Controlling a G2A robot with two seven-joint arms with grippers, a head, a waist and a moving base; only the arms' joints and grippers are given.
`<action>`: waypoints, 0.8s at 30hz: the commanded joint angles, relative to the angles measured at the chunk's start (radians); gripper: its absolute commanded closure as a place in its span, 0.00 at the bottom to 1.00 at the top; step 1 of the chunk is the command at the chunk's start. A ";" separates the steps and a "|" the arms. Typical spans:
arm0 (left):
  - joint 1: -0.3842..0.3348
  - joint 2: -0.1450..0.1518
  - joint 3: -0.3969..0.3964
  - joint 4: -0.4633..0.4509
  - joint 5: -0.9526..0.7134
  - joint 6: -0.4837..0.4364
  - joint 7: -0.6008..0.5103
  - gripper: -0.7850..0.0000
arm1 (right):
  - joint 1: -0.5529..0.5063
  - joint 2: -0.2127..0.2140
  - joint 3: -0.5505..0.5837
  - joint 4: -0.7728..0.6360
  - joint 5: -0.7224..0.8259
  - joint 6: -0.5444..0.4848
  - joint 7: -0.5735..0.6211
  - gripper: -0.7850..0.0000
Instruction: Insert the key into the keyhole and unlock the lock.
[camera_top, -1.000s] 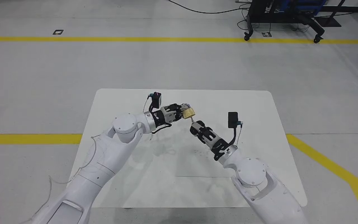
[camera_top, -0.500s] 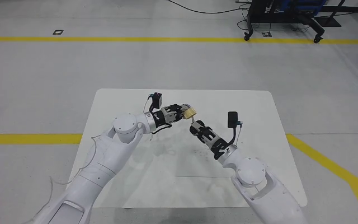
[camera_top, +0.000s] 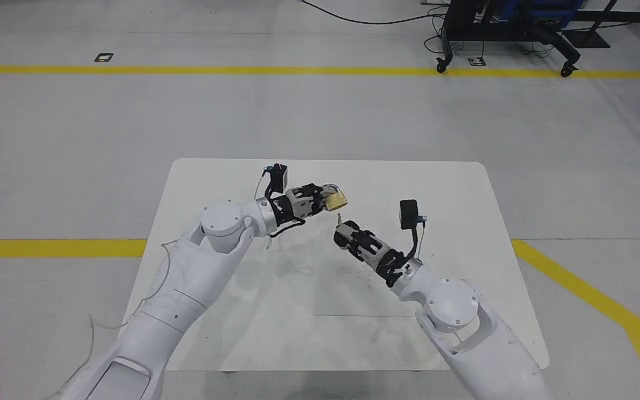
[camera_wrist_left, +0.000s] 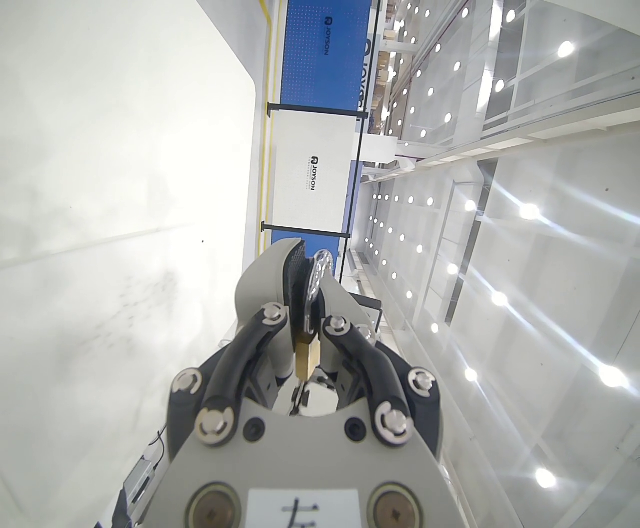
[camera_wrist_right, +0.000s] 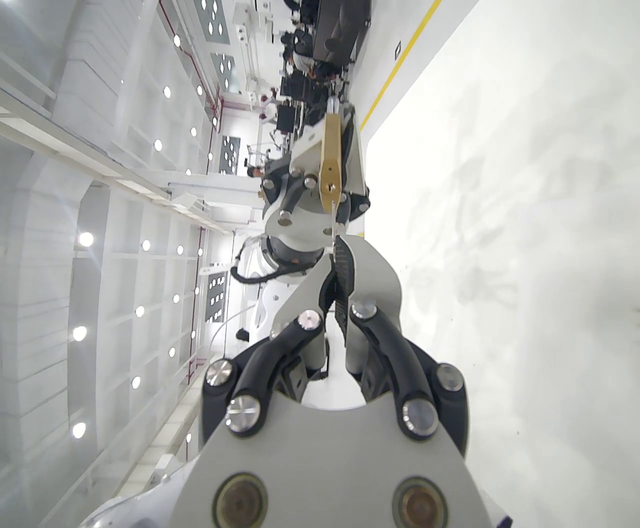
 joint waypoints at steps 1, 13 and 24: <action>0.000 0.002 -0.008 0.000 -0.003 -0.001 -0.027 1.00 | -0.010 0.011 0.026 -0.004 -0.019 -0.022 0.126 1.00; -0.011 0.004 -0.005 0.014 0.037 -0.010 -0.151 1.00 | -0.035 0.033 0.131 -0.005 0.105 -0.054 0.331 1.00; -0.011 -0.001 -0.004 0.016 0.043 -0.011 -0.166 1.00 | 0.007 0.027 0.103 0.031 0.114 -0.012 0.268 1.00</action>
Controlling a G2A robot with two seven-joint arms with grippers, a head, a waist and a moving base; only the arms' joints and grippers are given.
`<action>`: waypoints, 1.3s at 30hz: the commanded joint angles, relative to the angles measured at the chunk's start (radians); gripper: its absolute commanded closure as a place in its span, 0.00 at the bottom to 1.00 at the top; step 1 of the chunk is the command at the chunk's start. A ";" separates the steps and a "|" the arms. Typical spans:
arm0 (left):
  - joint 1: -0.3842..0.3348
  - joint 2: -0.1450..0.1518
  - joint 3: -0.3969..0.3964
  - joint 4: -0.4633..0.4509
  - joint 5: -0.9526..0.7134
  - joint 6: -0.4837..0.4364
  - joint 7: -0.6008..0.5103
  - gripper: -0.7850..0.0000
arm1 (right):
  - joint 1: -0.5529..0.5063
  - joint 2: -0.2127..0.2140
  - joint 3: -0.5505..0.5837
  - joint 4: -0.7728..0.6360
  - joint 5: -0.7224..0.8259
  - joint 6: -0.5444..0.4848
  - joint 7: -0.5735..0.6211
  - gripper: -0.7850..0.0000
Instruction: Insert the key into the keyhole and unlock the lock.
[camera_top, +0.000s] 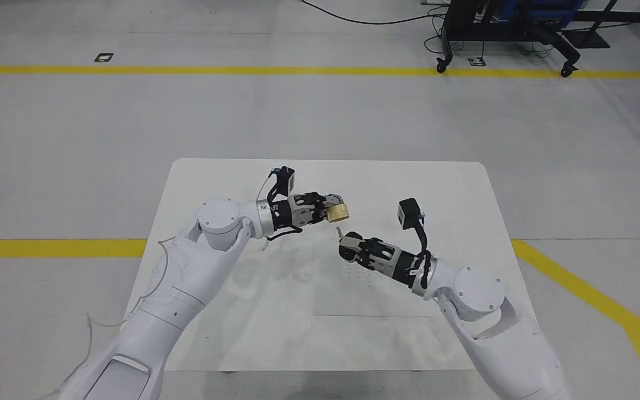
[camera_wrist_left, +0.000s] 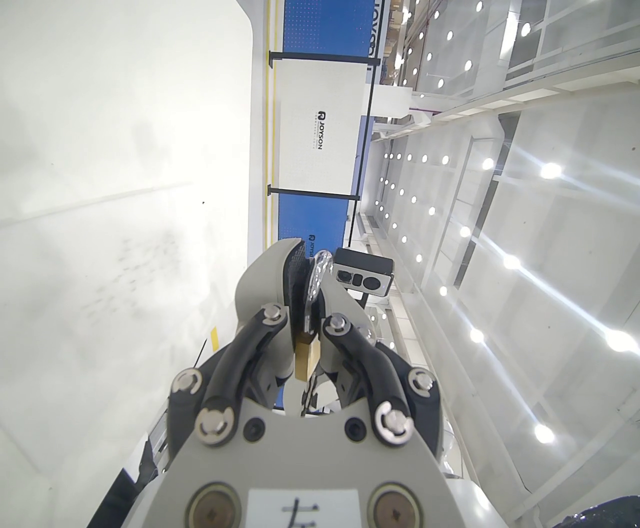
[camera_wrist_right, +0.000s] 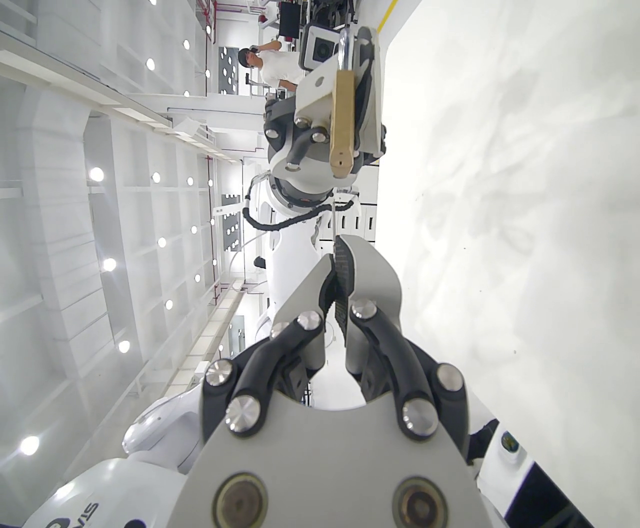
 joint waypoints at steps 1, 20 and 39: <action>0.000 -0.001 -0.001 0.000 0.001 -0.001 -0.001 1.00 | 0.002 -0.001 -0.001 0.003 0.003 0.004 -0.010 1.00; 0.001 -0.007 -0.004 0.000 0.011 0.005 -0.008 1.00 | 0.016 -0.003 0.001 0.017 0.026 0.032 -0.063 1.00; 0.001 -0.014 -0.011 0.007 0.014 0.011 -0.002 1.00 | 0.046 -0.014 -0.005 0.044 0.096 0.075 -0.165 1.00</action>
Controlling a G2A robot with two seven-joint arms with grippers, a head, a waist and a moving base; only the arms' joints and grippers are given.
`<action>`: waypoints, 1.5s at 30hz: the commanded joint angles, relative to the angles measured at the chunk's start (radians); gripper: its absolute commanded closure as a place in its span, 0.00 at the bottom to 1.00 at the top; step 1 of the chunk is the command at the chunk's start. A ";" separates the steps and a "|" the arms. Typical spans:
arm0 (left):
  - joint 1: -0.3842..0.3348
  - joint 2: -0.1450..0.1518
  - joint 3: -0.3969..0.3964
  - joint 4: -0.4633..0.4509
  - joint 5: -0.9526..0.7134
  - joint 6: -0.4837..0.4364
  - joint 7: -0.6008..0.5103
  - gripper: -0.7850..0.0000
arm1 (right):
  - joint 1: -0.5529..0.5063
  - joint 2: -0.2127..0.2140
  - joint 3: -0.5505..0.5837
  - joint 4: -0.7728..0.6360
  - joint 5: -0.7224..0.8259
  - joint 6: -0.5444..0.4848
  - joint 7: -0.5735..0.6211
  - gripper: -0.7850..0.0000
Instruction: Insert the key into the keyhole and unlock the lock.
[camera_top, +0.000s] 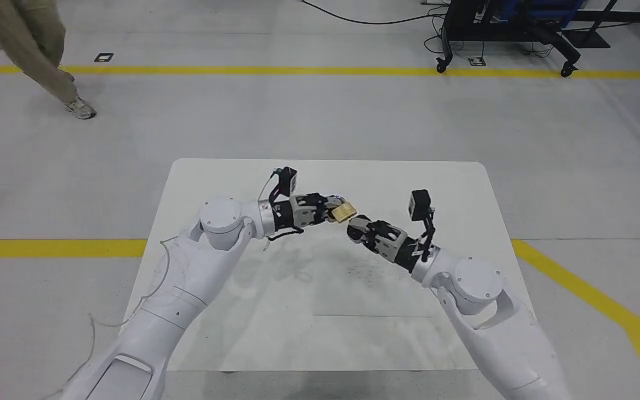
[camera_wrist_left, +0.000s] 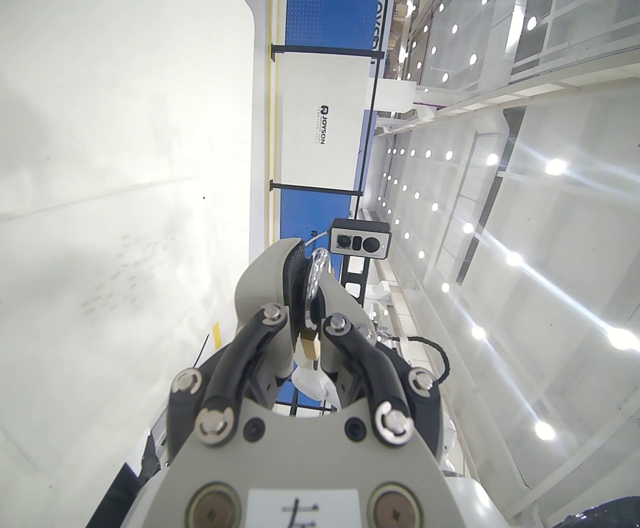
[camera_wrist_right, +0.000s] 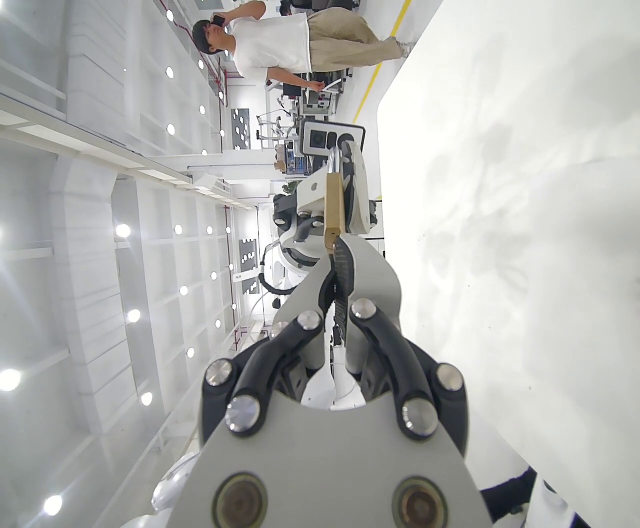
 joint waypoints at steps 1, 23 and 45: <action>0.001 -0.001 -0.004 0.002 -0.008 0.001 0.015 1.00 | 0.006 -0.001 -0.004 0.003 0.002 0.008 -0.008 1.00; 0.011 -0.020 -0.043 0.037 -0.116 0.084 0.157 1.00 | 0.016 -0.006 -0.006 -0.001 0.025 0.033 -0.044 0.00; -0.056 -0.058 -0.009 0.196 -0.386 0.444 0.017 1.00 | -0.045 -0.022 0.017 -0.075 0.080 -0.221 -0.090 1.00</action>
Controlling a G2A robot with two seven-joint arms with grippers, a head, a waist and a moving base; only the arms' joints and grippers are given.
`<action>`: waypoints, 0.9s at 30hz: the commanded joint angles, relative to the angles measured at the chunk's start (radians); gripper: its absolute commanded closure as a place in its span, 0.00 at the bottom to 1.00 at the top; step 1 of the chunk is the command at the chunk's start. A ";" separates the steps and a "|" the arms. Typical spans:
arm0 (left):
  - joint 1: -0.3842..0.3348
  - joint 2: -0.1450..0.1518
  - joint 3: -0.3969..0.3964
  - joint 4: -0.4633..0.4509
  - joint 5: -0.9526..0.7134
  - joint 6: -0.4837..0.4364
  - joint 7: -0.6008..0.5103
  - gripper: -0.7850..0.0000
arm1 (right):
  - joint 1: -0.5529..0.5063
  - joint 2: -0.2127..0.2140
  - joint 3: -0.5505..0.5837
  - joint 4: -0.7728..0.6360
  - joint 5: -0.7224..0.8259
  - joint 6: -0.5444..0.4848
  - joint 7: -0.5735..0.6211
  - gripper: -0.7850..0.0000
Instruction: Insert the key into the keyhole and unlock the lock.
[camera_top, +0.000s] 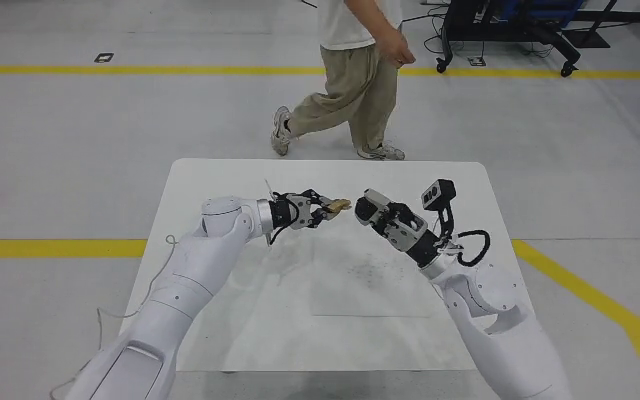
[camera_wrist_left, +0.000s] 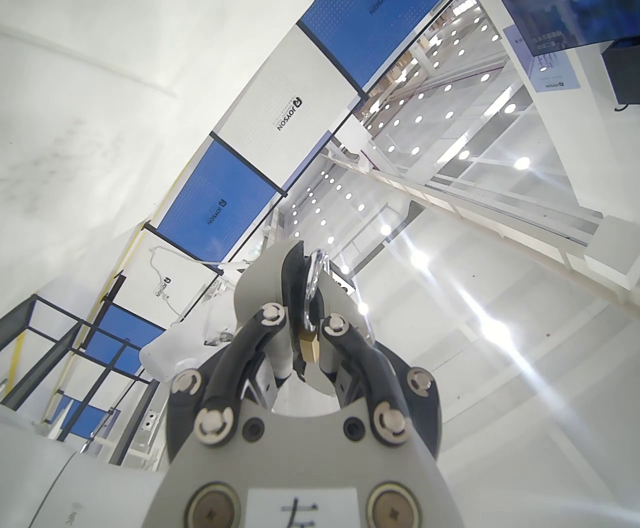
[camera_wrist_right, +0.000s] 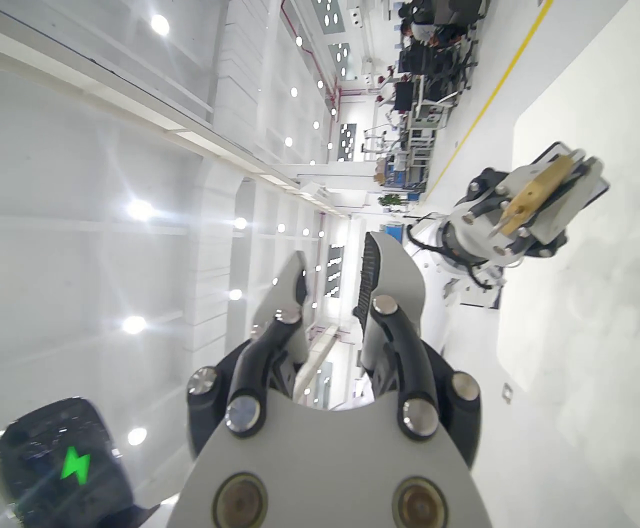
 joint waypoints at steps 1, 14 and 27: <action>-0.002 -0.001 0.003 0.002 0.001 -0.007 -0.014 1.00 | 0.007 -0.002 -0.026 -0.002 -0.088 0.019 -0.038 1.00; 0.000 -0.002 -0.002 0.005 -0.004 -0.038 -0.039 1.00 | 0.065 -0.020 -0.111 0.058 -0.219 0.136 -0.177 1.00; 0.034 0.007 -0.024 -0.078 0.109 -0.250 0.030 1.00 | 0.017 -0.016 -0.003 0.085 0.305 0.216 0.179 0.61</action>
